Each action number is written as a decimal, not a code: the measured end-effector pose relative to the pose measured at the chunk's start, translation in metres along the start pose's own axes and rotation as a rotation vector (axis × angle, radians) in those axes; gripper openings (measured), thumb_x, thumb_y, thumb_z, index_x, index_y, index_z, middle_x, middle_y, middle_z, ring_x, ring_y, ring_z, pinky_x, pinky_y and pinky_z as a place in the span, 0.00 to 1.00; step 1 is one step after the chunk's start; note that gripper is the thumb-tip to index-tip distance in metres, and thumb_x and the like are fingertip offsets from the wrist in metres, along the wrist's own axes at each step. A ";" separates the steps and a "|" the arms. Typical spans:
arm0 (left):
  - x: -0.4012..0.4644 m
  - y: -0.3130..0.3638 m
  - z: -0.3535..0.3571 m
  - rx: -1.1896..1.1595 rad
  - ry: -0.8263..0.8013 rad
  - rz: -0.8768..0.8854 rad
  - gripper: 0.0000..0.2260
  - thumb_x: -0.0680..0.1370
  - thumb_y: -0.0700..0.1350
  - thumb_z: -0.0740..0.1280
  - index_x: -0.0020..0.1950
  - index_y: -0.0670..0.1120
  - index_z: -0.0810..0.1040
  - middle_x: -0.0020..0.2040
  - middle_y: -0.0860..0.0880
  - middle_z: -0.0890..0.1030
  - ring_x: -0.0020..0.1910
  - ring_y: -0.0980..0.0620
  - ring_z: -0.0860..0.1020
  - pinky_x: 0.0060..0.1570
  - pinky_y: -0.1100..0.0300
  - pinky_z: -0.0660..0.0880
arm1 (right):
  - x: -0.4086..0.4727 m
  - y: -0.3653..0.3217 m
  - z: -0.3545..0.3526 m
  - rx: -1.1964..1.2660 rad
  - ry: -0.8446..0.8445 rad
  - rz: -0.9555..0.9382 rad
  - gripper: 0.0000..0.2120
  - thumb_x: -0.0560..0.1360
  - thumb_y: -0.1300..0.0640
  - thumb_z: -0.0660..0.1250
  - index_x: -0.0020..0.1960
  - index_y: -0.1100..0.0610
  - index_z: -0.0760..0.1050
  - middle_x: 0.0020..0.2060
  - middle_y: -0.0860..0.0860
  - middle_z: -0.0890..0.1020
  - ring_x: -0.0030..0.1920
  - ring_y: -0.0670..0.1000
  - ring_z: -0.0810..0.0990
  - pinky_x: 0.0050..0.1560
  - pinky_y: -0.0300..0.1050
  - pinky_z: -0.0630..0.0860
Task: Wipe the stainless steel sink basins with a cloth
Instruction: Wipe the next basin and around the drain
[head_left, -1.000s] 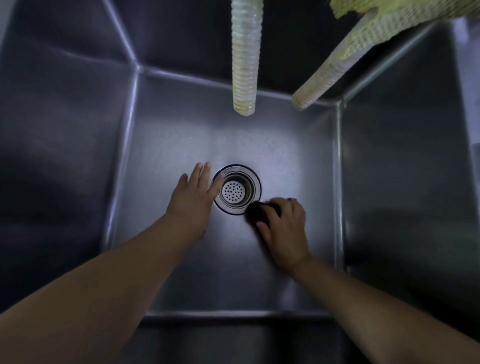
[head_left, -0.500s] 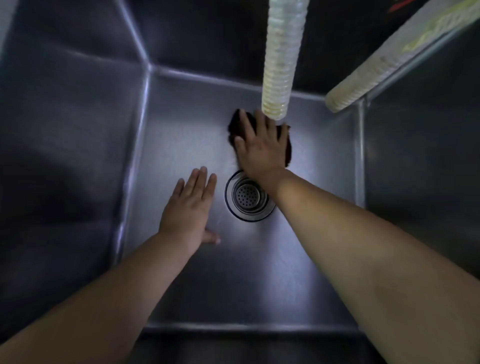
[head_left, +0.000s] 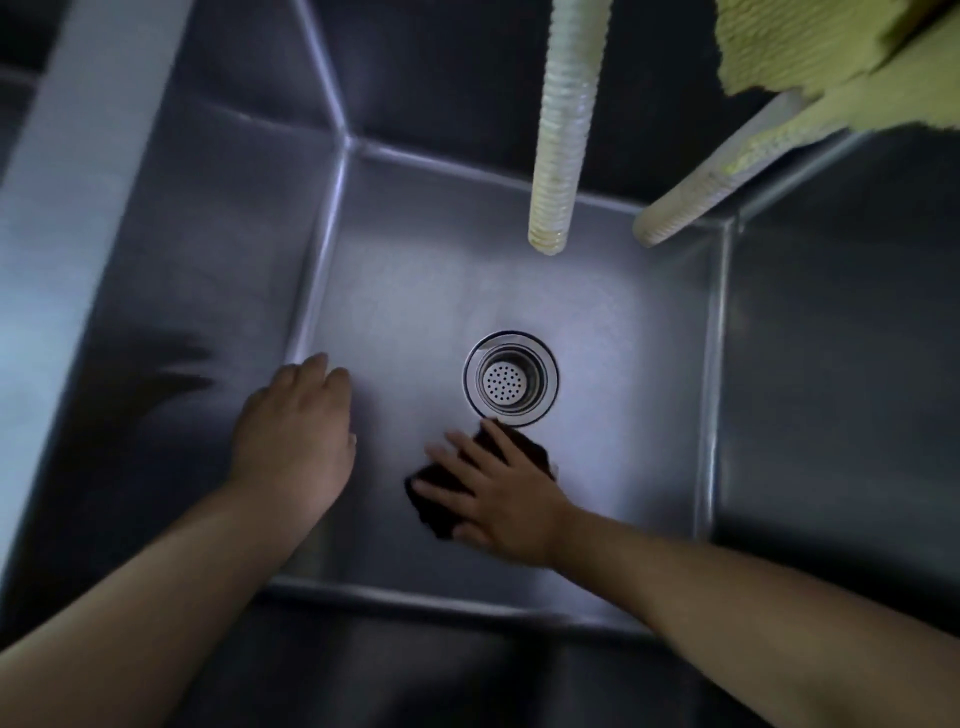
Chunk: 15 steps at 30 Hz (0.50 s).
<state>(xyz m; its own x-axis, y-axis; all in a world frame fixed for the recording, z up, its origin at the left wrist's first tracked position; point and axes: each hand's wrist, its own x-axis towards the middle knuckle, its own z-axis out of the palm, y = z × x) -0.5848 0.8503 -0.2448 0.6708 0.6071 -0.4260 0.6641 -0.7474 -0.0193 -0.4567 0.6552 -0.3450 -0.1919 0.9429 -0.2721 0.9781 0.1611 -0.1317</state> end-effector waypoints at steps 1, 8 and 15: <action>-0.004 0.001 -0.002 0.003 -0.019 0.010 0.23 0.72 0.47 0.70 0.65 0.43 0.71 0.71 0.44 0.67 0.66 0.42 0.67 0.58 0.49 0.69 | -0.021 -0.003 0.004 -0.005 -0.016 -0.034 0.28 0.76 0.40 0.56 0.74 0.46 0.61 0.74 0.57 0.63 0.73 0.61 0.61 0.70 0.69 0.55; -0.013 -0.003 -0.007 -0.047 -0.020 0.004 0.19 0.73 0.49 0.68 0.63 0.44 0.73 0.64 0.46 0.73 0.62 0.43 0.71 0.55 0.49 0.71 | -0.070 -0.014 0.015 0.008 -0.053 -0.122 0.30 0.77 0.38 0.55 0.75 0.50 0.60 0.74 0.58 0.62 0.74 0.62 0.60 0.69 0.72 0.55; 0.008 -0.011 -0.009 -0.087 0.014 -0.049 0.12 0.73 0.48 0.67 0.53 0.45 0.75 0.54 0.44 0.78 0.55 0.42 0.73 0.49 0.50 0.72 | 0.074 -0.003 -0.011 0.035 0.098 0.089 0.31 0.77 0.41 0.55 0.76 0.52 0.57 0.75 0.59 0.60 0.75 0.60 0.56 0.72 0.66 0.49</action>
<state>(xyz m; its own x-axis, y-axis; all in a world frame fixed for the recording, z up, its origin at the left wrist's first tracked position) -0.5836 0.8660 -0.2398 0.6410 0.6463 -0.4140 0.7219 -0.6909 0.0391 -0.4731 0.7275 -0.3544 -0.0946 0.9772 -0.1901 0.9872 0.0674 -0.1447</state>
